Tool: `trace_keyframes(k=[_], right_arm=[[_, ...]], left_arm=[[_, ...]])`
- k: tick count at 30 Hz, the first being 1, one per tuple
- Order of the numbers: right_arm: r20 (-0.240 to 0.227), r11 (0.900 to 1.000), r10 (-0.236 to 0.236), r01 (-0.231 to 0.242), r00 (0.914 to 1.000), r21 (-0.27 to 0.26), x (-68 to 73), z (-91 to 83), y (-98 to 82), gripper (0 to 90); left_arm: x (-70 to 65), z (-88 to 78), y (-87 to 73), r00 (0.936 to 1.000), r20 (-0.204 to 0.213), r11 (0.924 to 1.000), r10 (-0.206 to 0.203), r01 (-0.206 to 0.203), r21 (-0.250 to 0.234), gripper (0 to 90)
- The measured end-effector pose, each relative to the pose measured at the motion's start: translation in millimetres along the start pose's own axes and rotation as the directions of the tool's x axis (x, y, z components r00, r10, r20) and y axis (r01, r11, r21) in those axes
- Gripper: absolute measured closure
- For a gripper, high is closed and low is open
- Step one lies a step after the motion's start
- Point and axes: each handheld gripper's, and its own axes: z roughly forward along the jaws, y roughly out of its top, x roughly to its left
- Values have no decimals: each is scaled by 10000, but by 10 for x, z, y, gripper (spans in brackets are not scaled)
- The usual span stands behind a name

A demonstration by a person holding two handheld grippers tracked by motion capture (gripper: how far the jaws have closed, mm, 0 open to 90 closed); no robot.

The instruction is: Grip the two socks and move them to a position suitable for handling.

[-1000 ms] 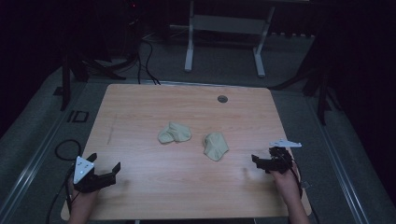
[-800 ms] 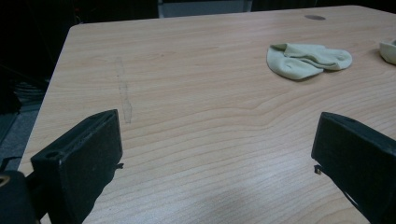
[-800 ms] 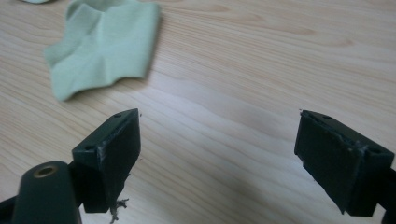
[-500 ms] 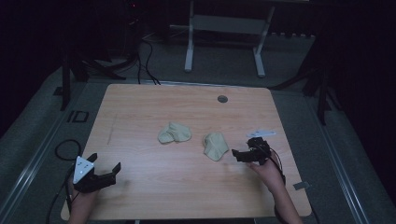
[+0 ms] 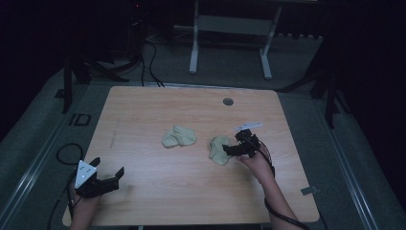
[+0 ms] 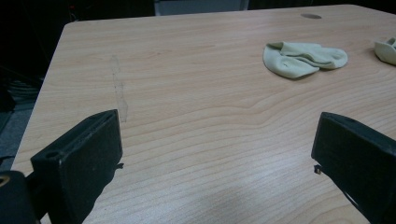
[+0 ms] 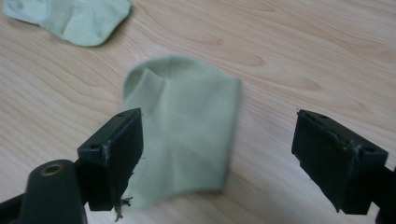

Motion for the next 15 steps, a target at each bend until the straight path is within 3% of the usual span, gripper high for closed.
trace_keyframes(k=[4, 15], right_arm=[[-146, 9995, -210, 213, 9997, 219, 76, 139, 74, 196], [-323, 9975, -217, 238, 9992, 670, 172, 457, 127, 209]], left_arm=[[2, -1, 0, 10000, 11, 10000, -13, 13, -12, 17], [5, -5, 2, 10000, 57, 10000, -50, 50, -13, 17]])
